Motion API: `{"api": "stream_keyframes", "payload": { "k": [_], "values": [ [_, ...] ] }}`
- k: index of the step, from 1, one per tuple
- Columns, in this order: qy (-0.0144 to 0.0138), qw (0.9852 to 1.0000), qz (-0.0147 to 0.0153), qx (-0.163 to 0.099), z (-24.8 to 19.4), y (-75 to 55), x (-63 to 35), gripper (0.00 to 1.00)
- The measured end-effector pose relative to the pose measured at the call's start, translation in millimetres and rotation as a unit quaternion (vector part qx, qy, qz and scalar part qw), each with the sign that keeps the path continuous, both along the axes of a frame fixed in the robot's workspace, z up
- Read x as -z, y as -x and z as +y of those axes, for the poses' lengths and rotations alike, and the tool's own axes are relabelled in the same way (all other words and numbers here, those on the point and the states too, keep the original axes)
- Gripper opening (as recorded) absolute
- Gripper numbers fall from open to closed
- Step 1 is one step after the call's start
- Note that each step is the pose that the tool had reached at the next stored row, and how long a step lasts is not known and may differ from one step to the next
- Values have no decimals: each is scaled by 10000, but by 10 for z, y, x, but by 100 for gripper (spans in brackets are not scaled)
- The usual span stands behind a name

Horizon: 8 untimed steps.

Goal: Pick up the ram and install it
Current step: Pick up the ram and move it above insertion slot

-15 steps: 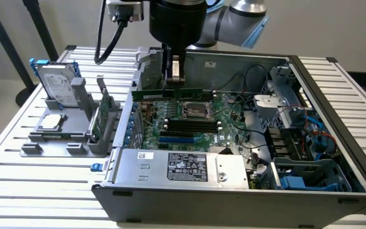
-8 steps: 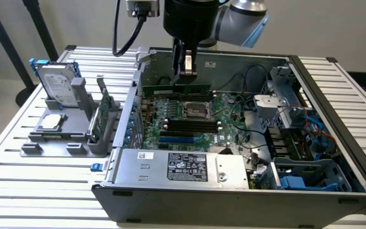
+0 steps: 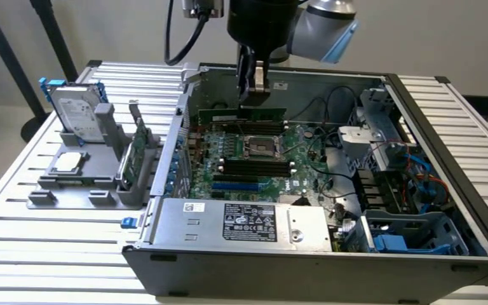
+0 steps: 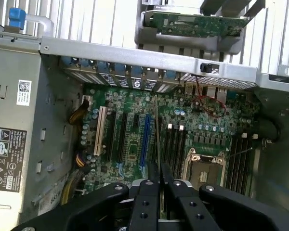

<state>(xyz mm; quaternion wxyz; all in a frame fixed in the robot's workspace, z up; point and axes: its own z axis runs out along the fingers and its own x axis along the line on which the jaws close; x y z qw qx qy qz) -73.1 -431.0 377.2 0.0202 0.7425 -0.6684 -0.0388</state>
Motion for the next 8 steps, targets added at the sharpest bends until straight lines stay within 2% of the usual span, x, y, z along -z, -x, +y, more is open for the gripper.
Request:
{"api": "stream_keyframes", "payload": {
  "k": [3, 8],
  "values": [
    [41, 10000, 0, 4, 50, -43, 11, 14],
    [45, 10000, 1, 60, 112, -91, 28, 14]
  ]
}}
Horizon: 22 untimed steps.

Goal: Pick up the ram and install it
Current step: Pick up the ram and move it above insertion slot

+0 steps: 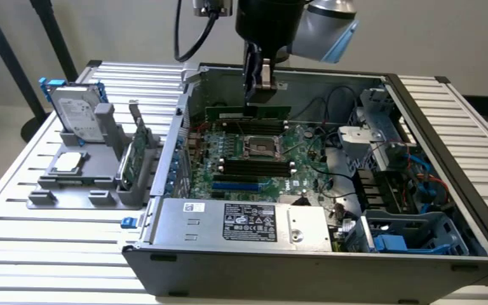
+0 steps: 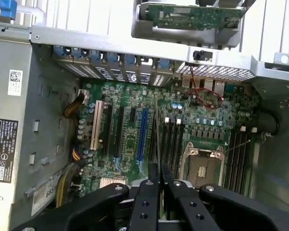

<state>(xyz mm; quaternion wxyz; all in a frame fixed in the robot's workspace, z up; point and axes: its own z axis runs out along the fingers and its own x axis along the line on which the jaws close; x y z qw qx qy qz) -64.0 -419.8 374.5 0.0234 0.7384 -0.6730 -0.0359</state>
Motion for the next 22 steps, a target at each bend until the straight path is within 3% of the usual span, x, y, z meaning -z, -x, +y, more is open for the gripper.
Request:
{"api": "stream_keyframes", "payload": {
  "k": [12, 15, 22],
  "values": [
    [10, 10000, 0, 15, 367, -26, 25, 14],
    [10, 10000, 0, 80, 392, -47, 35, 14],
    [10, 9990, 0, 439, 398, -81, 74, 14]
  ]
}}
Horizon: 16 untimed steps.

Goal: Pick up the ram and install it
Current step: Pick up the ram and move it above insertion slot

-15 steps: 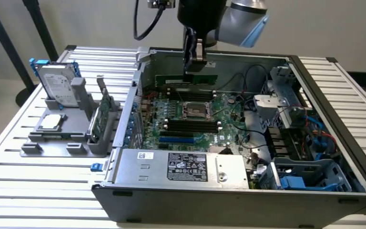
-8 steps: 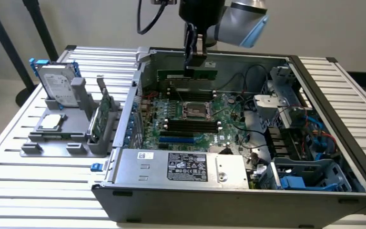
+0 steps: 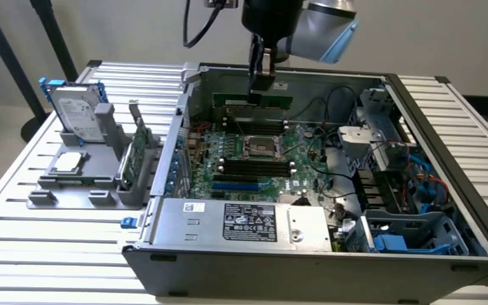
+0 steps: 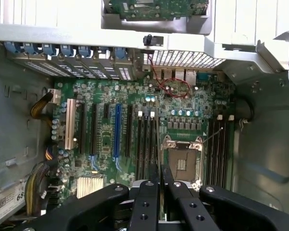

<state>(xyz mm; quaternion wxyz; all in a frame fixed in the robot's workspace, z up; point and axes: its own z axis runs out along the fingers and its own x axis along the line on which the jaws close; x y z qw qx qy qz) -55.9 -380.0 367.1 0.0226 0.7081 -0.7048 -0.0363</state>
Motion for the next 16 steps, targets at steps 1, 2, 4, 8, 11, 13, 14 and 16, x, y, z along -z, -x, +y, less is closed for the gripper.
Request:
{"api": "stream_keyframes", "payload": {
  "k": [1, 2, 4, 8, 11, 13, 14, 16],
  "values": [
    [0, 10000, 0, 44, 0, -4, 7, 14],
    [0, 10000, -1, 83, 0, -7, 12, 14],
    [0, 9999, -18, 142, 0, -12, 23, 14],
    [-2, 9996, -145, 238, 0, -15, 31, 14],
    [-4, 9992, -249, 311, 0, -16, 38, 14],
    [-3, 9990, -268, 371, -1, -18, 59, 14],
    [0, 9988, -270, 412, 0, -18, 72, 14],
    [4, 9984, -274, 488, 0, -19, 100, 14]
  ]
}}
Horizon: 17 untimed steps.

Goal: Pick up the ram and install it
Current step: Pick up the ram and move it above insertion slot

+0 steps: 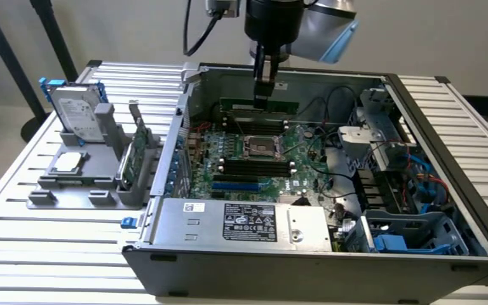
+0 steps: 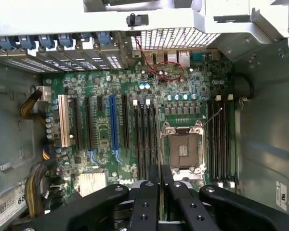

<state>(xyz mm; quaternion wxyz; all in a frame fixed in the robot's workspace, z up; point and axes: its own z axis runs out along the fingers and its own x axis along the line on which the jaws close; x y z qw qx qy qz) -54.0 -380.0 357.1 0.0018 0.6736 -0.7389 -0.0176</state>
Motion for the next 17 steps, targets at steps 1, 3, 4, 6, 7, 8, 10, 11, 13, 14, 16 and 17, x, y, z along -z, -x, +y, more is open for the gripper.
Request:
{"api": "stream_keyframes", "payload": {
  "k": [1, 3, 4, 6, 7, 8, 10, 11, 13, 14, 16, 17],
  "values": [
    [1, 10000, -1, 23, 0, -4, 15, 14],
    [8, 10000, -1, 43, 0, -16, 48, 14],
    [12, 10000, -1, 48, 0, -24, 65, 14],
    [19, 10000, -1, 58, 0, -36, 100, 14],
    [22, 10000, -1, 61, 0, -41, 118, 14],
    [23, 10000, -1, 64, 0, -46, 136, 14],
    [25, 10000, -1, 68, -1, -55, 173, 14],
    [26, 10000, -1, 69, -3, -58, 191, 14],
    [26, 10000, -1, 70, -12, -62, 227, 14],
    [25, 10000, -1, 70, -16, -65, 245, 14],
    [25, 10000, -1, 71, -32, -65, 280, 14],
    [25, 10000, -1, 71, -37, -66, 291, 14]
  ]
}}
